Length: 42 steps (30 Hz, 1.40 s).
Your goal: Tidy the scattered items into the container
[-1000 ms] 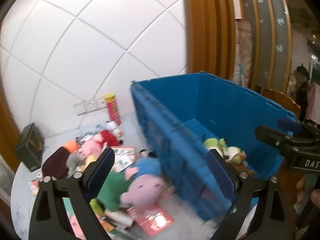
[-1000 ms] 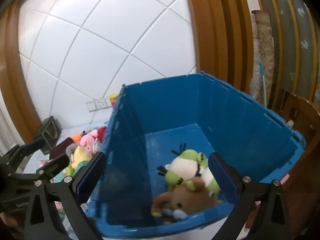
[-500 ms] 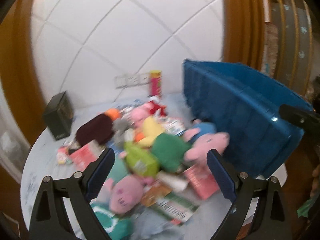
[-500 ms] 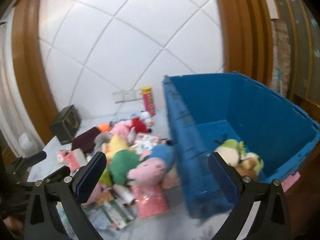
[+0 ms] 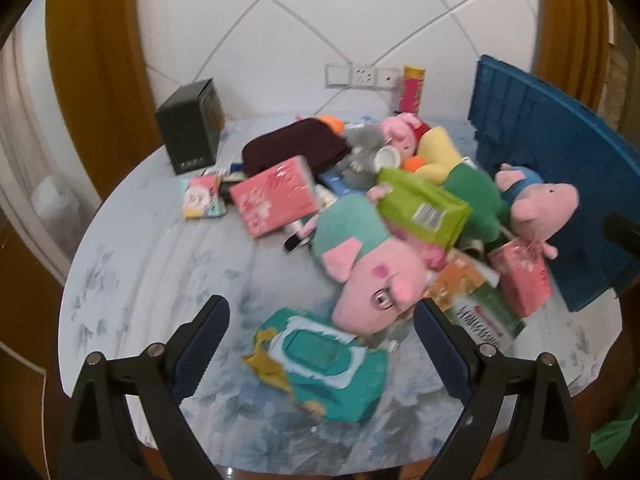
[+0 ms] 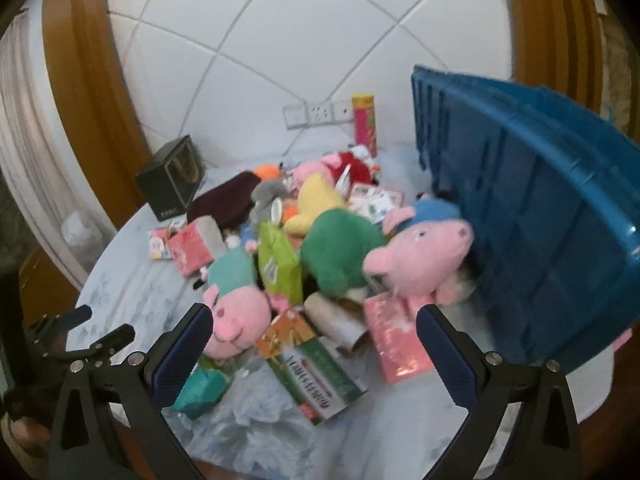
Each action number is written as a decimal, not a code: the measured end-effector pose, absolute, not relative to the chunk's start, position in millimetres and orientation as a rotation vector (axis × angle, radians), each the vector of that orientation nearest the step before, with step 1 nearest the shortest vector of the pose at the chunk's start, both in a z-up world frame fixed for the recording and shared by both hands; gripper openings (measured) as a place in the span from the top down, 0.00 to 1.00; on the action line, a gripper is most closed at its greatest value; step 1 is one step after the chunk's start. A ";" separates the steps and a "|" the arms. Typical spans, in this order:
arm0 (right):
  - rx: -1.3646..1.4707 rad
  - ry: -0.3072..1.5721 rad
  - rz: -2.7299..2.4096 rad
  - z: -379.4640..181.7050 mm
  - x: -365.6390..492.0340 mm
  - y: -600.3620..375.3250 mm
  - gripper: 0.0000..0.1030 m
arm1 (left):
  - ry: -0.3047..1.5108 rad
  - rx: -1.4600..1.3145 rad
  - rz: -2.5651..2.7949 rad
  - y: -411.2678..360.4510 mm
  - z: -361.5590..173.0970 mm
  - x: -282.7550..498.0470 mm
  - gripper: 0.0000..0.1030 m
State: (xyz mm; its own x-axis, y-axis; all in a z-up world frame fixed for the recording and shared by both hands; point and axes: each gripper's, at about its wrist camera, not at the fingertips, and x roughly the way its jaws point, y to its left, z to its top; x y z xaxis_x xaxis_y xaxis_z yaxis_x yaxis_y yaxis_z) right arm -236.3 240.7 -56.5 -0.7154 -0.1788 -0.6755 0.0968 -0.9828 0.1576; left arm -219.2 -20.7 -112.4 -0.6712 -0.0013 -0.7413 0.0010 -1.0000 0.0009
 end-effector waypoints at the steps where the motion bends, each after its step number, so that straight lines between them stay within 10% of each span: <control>1: 1.127 -0.160 -2.764 -61.7 -239.0 237.8 0.00 | 0.005 1.279 -2.859 -24.9 -116.7 -219.6 0.08; 22: 1.322 -0.178 -2.579 -121.4 -326.4 192.0 0.00 | -0.059 1.373 -2.820 -63.3 -142.9 -310.5 0.08; 35: 1.493 -0.633 -2.845 -159.7 -300.9 136.2 0.31 | -0.711 1.611 -3.198 -56.6 -179.3 -390.0 0.08; 42: 1.594 -0.863 -2.879 -190.0 -283.7 116.6 0.31 | -0.960 1.732 -3.266 -28.8 -203.8 -404.5 0.10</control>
